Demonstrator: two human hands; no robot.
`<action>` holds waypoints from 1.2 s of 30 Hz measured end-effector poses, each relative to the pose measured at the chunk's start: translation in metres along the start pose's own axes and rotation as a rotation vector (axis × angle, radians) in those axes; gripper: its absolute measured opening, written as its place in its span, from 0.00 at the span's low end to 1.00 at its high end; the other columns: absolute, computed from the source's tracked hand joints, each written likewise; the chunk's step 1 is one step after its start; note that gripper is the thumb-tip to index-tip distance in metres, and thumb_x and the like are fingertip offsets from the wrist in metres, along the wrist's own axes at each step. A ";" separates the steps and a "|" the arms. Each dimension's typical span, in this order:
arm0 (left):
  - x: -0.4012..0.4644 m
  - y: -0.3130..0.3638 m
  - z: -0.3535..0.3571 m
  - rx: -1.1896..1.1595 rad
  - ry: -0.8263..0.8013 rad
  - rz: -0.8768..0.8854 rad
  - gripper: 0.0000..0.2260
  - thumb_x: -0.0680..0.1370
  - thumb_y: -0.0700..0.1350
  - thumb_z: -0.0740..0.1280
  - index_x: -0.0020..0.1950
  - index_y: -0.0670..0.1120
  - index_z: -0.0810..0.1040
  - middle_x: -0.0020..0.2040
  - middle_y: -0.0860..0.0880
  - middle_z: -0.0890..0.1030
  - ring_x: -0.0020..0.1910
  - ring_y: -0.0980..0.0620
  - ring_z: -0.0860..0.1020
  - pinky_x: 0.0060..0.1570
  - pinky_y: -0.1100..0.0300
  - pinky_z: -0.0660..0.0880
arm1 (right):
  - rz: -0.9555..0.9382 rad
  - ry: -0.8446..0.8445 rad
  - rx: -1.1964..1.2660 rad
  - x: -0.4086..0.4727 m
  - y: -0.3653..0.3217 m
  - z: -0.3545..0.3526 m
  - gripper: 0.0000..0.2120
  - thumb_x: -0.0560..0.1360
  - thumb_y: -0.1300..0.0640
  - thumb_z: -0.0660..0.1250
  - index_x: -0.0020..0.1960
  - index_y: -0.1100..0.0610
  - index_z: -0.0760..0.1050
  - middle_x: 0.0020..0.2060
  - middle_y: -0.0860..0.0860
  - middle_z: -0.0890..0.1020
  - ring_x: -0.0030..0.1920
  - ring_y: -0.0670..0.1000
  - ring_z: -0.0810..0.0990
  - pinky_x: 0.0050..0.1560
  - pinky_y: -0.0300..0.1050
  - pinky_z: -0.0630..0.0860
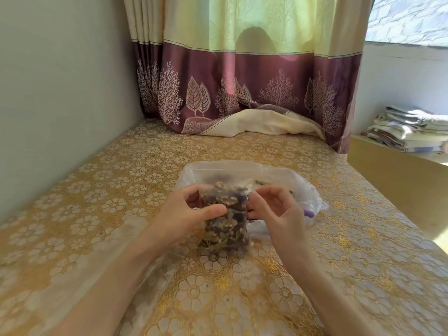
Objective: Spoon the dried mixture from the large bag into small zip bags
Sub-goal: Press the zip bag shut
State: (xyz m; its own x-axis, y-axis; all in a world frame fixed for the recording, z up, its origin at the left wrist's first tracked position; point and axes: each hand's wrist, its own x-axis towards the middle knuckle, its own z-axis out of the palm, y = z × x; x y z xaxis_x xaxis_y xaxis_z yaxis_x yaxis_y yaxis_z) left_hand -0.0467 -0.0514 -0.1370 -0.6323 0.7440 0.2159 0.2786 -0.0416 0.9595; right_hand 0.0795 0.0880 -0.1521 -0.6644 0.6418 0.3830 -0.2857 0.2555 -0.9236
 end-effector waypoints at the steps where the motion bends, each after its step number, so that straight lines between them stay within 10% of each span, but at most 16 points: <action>1: 0.000 0.000 0.002 -0.010 0.060 0.017 0.17 0.58 0.59 0.75 0.45 0.57 0.82 0.45 0.56 0.84 0.44 0.60 0.82 0.40 0.68 0.77 | -0.054 -0.042 -0.076 -0.001 -0.002 0.003 0.17 0.67 0.43 0.70 0.52 0.50 0.77 0.45 0.48 0.84 0.48 0.45 0.83 0.47 0.37 0.78; 6: 0.003 -0.001 0.000 -0.183 0.168 0.057 0.23 0.61 0.57 0.76 0.53 0.50 0.81 0.49 0.51 0.85 0.51 0.53 0.82 0.48 0.61 0.77 | -0.220 -0.241 -0.489 0.002 -0.013 0.021 0.38 0.68 0.33 0.66 0.73 0.47 0.64 0.64 0.41 0.68 0.65 0.39 0.67 0.64 0.38 0.68; 11: 0.005 0.003 -0.007 -0.439 -0.010 0.094 0.19 0.77 0.50 0.61 0.65 0.44 0.73 0.57 0.43 0.81 0.56 0.47 0.80 0.50 0.59 0.78 | -0.195 -0.202 -0.572 0.023 -0.022 0.032 0.40 0.69 0.40 0.71 0.75 0.51 0.59 0.63 0.44 0.68 0.61 0.40 0.67 0.56 0.24 0.62; 15: 0.006 -0.001 -0.005 -0.039 0.177 0.165 0.15 0.75 0.54 0.62 0.61 0.56 0.74 0.54 0.56 0.83 0.51 0.59 0.80 0.45 0.66 0.78 | -0.109 -0.092 -0.432 0.037 -0.023 0.020 0.35 0.71 0.49 0.73 0.73 0.54 0.63 0.57 0.45 0.75 0.57 0.45 0.75 0.58 0.38 0.74; 22: 0.025 -0.042 -0.046 0.944 0.241 -0.086 0.23 0.80 0.51 0.57 0.75 0.53 0.59 0.73 0.49 0.66 0.70 0.49 0.65 0.69 0.42 0.61 | -0.101 0.274 -0.584 0.109 -0.015 -0.060 0.29 0.73 0.52 0.72 0.69 0.58 0.66 0.60 0.56 0.74 0.58 0.53 0.73 0.60 0.54 0.73; 36: 0.036 -0.056 -0.048 1.206 0.158 -0.135 0.20 0.81 0.55 0.51 0.72 0.54 0.64 0.72 0.54 0.65 0.72 0.53 0.61 0.71 0.45 0.54 | 0.350 0.192 -1.079 0.153 0.058 -0.133 0.30 0.75 0.43 0.66 0.72 0.53 0.62 0.67 0.59 0.70 0.66 0.62 0.69 0.63 0.60 0.69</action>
State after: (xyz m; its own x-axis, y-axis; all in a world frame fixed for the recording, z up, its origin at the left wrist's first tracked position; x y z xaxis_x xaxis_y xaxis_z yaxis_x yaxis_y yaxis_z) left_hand -0.1198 -0.0537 -0.1742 -0.7657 0.6015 0.2278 0.6419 0.7369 0.2118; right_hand 0.0528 0.2972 -0.1490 -0.4482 0.8755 0.1806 0.6951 0.4683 -0.5455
